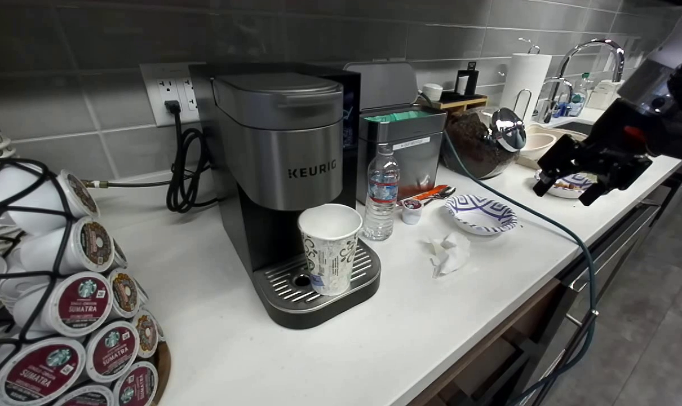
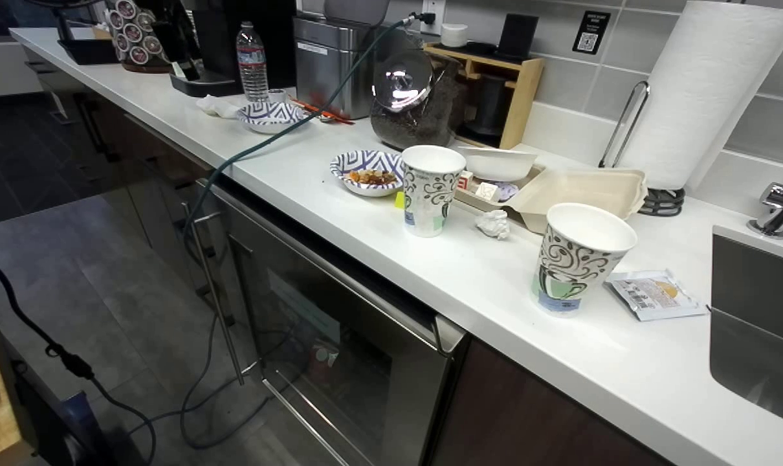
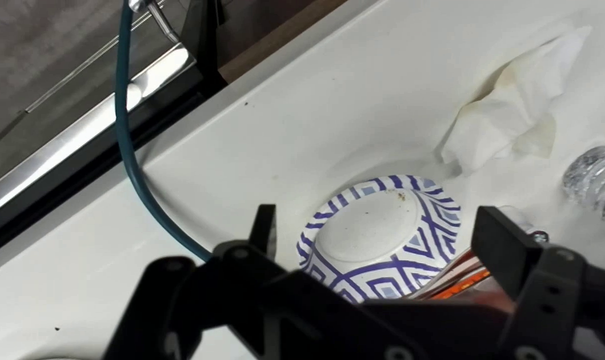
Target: Use the napkin to wipe the counter top
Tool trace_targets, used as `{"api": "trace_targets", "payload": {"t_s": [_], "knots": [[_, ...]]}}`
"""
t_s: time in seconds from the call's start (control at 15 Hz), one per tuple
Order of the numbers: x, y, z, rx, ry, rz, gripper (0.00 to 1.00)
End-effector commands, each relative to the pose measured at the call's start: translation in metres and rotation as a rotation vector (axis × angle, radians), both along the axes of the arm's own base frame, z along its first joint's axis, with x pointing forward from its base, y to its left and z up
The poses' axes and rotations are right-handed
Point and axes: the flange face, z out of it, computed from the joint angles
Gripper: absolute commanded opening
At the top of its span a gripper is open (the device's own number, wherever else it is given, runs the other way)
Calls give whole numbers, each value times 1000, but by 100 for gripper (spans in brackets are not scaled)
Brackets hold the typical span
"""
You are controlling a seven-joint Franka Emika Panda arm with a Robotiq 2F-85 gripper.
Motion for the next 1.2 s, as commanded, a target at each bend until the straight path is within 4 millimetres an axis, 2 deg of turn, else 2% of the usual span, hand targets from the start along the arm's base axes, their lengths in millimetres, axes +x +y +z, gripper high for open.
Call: {"api": "trace_targets", "payload": {"t_s": [0.0, 0.13, 0.2, 0.33, 0.47, 0.73, 0.87, 1.13], "knots": [[11, -1, -35, -33, -1, -81, 100], [17, 2, -46, -23, -18, -162, 100], [20, 1, -46, -17, -16, -217, 100], [24, 11, -47, -16, 10, -301, 100], [19, 45, -48, -40, 41, -269, 100], [-2, 121, -41, -103, -5, -28, 100], [1, 152, -40, -145, -31, 98, 100], [21, 184, -34, -242, -94, 257, 100]]}}
